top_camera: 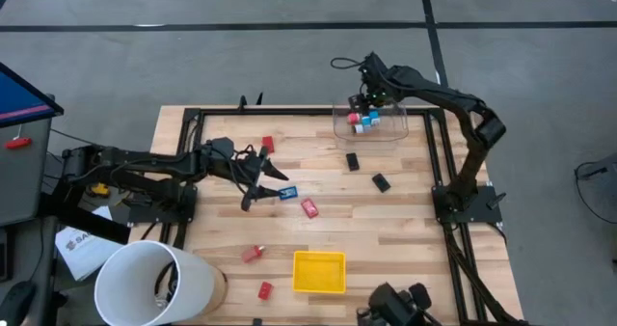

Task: Pick & Place Office items
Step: Put the top left red charger adapter into the transparent bin

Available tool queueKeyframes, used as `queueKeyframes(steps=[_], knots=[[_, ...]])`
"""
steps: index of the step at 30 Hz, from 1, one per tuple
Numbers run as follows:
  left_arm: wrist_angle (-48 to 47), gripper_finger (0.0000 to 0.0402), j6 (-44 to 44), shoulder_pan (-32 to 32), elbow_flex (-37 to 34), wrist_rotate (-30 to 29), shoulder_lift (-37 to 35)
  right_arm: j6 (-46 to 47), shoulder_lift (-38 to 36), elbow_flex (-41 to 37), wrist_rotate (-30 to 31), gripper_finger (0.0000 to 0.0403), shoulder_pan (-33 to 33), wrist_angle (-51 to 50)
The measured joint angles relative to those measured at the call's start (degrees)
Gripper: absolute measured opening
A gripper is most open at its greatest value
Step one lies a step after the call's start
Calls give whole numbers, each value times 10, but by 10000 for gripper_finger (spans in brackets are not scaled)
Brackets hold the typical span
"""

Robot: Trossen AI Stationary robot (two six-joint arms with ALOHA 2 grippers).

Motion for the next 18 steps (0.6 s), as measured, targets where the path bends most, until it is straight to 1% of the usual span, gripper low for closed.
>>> queueKeyframes(steps=[3,6,8,11,14,18], knots=[[-59,214,4,12,0,-9,-31,-22,-36,0,-1,219,27,-39],[-112,214,4,16,0,-10,-63,-36,-73,0,-1,219,71,-71],[-139,214,2,13,0,-10,-80,-37,-96,0,10,219,107,-84],[-155,214,-4,2,0,-10,-92,-28,-130,0,38,218,165,-100],[-163,214,-17,-14,0,-17,-87,-10,-157,0,76,218,233,-122],[-210,214,-28,-42,0,-47,-70,35,-184,0,133,218,337,-163]])
